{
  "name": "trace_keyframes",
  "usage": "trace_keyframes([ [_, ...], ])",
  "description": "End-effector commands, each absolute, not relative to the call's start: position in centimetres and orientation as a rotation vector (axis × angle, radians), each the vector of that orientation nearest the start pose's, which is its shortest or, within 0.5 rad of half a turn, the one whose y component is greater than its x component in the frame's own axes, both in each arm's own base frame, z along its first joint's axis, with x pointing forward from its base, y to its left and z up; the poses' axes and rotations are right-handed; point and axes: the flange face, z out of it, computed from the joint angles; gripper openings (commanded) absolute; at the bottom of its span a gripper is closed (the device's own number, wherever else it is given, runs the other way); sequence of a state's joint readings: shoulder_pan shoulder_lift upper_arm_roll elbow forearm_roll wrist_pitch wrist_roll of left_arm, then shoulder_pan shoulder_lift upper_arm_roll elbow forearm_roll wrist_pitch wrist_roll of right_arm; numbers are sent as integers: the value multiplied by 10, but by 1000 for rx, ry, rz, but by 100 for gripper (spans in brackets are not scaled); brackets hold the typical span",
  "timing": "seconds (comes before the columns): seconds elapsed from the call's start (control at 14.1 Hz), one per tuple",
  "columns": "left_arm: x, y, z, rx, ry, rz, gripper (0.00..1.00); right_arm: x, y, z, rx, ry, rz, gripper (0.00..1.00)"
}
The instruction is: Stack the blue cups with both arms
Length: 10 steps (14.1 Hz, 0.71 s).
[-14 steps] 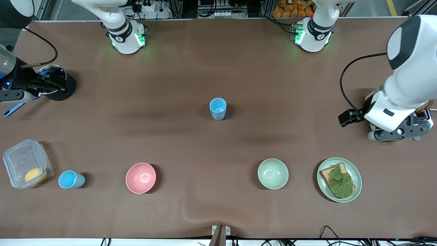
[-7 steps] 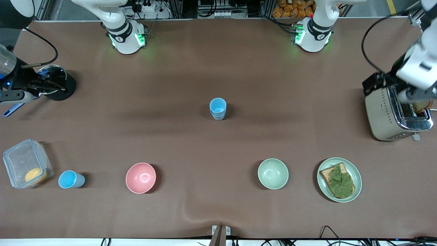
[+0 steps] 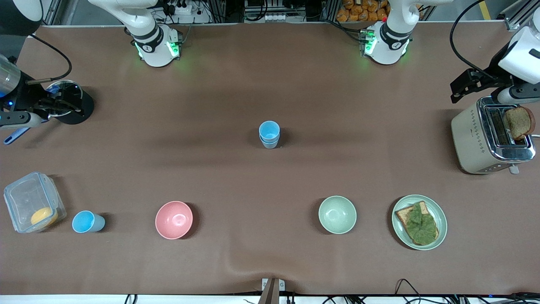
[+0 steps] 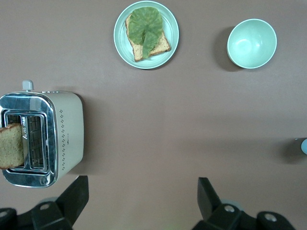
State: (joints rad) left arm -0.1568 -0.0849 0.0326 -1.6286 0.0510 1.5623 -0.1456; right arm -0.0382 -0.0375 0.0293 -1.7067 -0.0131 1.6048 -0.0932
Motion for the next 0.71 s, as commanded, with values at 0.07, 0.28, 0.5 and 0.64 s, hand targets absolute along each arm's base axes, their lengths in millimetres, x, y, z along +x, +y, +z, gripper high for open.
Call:
trace_keyframes([
  [0.07, 519, -59, 645, -3132, 100, -23, 100, 540, -4, 587, -3137, -154, 94, 100],
  [0.28, 510, -66, 644, -3190, 101, 81, 100, 539, -8, 586, -3136, -142, 109, 100],
  [0.5, 510, -65, 645, -3188, 94, 86, 100, 539, -5, 587, -3136, -149, 101, 100],
  [0.64, 516, -63, 650, -3181, 81, 70, 100, 538, -1, 587, -3135, -161, 113, 100],
])
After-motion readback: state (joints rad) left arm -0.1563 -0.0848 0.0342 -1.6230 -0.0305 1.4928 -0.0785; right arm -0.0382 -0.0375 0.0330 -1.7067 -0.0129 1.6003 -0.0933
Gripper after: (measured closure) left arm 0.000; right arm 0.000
